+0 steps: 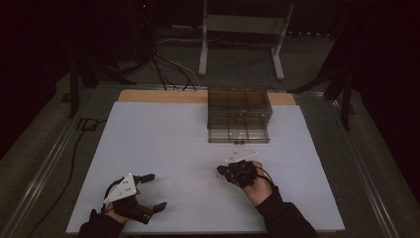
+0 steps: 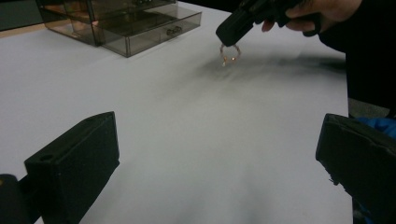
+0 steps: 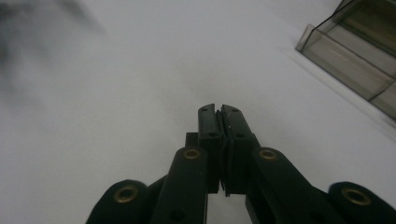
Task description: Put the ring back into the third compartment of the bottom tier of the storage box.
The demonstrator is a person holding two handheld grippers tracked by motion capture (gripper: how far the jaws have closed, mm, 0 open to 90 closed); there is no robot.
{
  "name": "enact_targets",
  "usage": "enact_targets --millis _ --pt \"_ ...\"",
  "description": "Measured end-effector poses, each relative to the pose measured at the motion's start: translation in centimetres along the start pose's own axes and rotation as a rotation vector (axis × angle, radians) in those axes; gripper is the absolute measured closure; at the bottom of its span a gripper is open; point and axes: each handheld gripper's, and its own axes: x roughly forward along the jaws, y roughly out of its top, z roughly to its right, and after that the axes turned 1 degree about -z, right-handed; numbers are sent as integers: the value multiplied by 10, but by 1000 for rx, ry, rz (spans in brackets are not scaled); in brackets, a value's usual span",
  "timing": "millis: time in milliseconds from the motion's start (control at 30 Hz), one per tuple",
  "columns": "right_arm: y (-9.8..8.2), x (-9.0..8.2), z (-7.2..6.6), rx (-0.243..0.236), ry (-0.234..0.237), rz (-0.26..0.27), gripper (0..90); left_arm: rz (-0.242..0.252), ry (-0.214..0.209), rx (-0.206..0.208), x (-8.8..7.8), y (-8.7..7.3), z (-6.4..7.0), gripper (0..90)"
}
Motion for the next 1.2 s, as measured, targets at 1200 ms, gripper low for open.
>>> enact_targets --millis 1200 --pt "11 -22 27 46 -40 51 878 1 5 0 0 0 0 5"
